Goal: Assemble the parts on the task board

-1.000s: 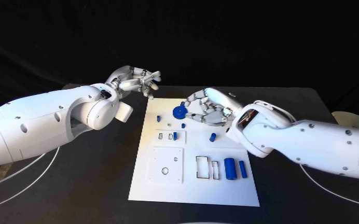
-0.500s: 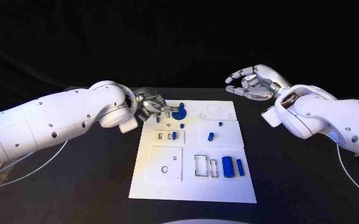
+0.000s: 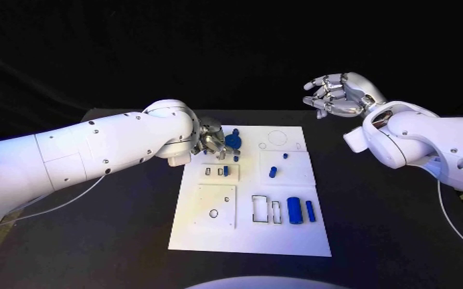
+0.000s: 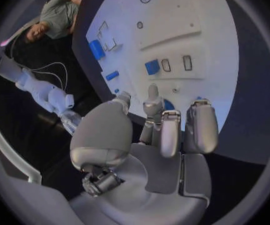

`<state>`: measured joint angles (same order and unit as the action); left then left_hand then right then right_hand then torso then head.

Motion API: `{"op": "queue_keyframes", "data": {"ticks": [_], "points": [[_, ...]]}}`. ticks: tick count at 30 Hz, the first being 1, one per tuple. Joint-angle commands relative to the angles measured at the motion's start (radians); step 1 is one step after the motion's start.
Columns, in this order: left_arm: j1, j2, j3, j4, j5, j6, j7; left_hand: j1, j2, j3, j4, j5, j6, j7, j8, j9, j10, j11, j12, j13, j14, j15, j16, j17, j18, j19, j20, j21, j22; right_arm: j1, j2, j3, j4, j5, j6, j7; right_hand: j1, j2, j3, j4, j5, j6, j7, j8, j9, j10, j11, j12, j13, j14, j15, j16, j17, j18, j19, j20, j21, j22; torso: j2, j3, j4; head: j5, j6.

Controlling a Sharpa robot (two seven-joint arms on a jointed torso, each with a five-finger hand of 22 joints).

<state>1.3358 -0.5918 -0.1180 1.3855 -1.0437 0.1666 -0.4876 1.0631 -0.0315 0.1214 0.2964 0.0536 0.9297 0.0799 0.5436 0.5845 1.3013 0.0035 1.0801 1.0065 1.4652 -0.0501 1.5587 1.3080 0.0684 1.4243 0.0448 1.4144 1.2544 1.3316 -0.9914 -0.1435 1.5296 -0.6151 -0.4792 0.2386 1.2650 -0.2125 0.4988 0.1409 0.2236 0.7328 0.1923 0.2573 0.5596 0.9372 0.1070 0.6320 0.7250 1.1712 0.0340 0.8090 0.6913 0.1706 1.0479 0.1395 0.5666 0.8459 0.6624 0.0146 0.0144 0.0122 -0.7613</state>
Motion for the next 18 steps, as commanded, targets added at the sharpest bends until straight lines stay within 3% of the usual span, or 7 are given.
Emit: {"op": "queue_keyframes", "data": {"ticks": [1,2,4,6,12,18], "points": [[0.003,0.018,-0.004,-0.013,-0.045,0.075,-0.039,-0.007,0.008,-0.008,-0.002,-0.001,-0.001,-0.005,0.006,0.005,0.006,-0.002,0.008,0.006,0.103,-0.009,0.006,0.254,-0.007,0.007,-0.002,0.008,0.004,0.0,0.005,0.0,-0.008,0.049,-0.027,0.032,-0.001,-0.011,0.027,0.001,0.007,0.0,0.002,0.007,-0.006,0.015,0.008,-0.1,-0.119,-0.037,0.008,-0.143,-0.058,0.011,-0.022,0.005,-0.087,-0.074,0.002,-0.0012,-0.0031,0.006,-0.008],[0.003,0.023,-0.005,-0.018,-0.045,0.081,-0.041,-0.007,0.008,-0.008,-0.002,-0.001,-0.001,-0.005,0.006,0.005,0.006,-0.002,0.008,0.006,0.103,-0.009,0.006,0.254,-0.007,0.007,-0.002,0.008,0.004,0.0,0.006,0.0,-0.01,0.052,-0.029,0.033,-0.003,-0.014,0.03,-0.001,0.004,0.001,0.006,0.009,-0.012,0.045,0.009,-0.131,-0.171,-0.011,0.006,-0.188,-0.079,0.015,-0.01,0.008,-0.117,-0.106,0.003,-0.001,-0.0029,0.006,-0.008],[0.003,0.035,-0.01,-0.029,-0.045,0.096,-0.043,-0.008,0.012,-0.007,-0.002,-0.001,-0.004,-0.005,0.005,0.007,0.006,-0.002,0.009,0.007,0.103,-0.009,0.007,0.255,-0.008,0.008,-0.002,0.011,0.008,0.001,0.008,0.0,-0.014,0.058,-0.033,0.035,-0.005,-0.026,0.033,-0.008,0.005,0.003,0.01,0.011,-0.02,0.046,0.017,-0.183,-0.239,-0.061,0.028,-0.286,-0.122,0.01,-0.041,0.022,-0.181,-0.159,0.003,-0.0011,-0.0018,0.005,-0.009],[0.003,0.043,-0.015,-0.037,-0.045,0.104,-0.045,-0.007,0.014,-0.006,-0.002,-0.001,-0.005,-0.004,0.004,0.008,0.006,-0.001,0.01,0.008,0.103,-0.008,0.007,0.255,-0.008,0.007,-0.002,0.011,0.008,0.001,0.01,0.0,-0.016,0.061,-0.034,0.036,-0.007,-0.018,0.034,-0.011,0.007,0.003,0.017,0.013,-0.028,0.058,0.024,-0.215,-0.295,-0.064,0.033,-0.347,-0.149,0.011,-0.04,0.033,-0.223,-0.204,0.003,-0.0012,-0.0019,0.005,-0.012],[0.003,0.063,-0.035,-0.067,-0.045,0.131,-0.049,-0.01,0.017,-0.006,-0.002,-0.001,-0.007,-0.004,0.003,0.011,0.004,-0.001,0.009,0.007,0.103,-0.008,0.008,0.256,-0.008,0.008,-0.002,0.012,0.01,0.001,0.014,0.0,-0.02,0.07,-0.038,0.04,-0.01,-0.016,0.025,-0.02,0.01,0.003,0.021,0.017,-0.041,0.066,0.031,-0.238,-0.355,-0.063,0.042,-0.408,-0.172,0.011,-0.032,0.041,-0.268,-0.257,0.004,-0.0007,-0.0033,0.006,-0.016],[0.003,0.065,-0.042,-0.079,-0.047,0.145,-0.051,-0.011,0.024,-0.004,-0.002,-0.001,-0.009,-0.004,0.003,0.015,0.003,-0.001,0.01,0.009,0.104,-0.008,0.009,0.257,-0.009,0.008,-0.002,0.014,0.014,0.0,0.016,-0.001,-0.025,0.072,-0.041,0.042,-0.01,-0.013,0.021,-0.025,0.011,0.003,0.025,0.019,-0.048,0.064,0.035,-0.248,-0.385,-0.07,0.048,-0.439,-0.184,0.01,-0.032,0.045,-0.292,-0.284,0.003,0.0004,-0.0019,0.006,-0.023]]}}
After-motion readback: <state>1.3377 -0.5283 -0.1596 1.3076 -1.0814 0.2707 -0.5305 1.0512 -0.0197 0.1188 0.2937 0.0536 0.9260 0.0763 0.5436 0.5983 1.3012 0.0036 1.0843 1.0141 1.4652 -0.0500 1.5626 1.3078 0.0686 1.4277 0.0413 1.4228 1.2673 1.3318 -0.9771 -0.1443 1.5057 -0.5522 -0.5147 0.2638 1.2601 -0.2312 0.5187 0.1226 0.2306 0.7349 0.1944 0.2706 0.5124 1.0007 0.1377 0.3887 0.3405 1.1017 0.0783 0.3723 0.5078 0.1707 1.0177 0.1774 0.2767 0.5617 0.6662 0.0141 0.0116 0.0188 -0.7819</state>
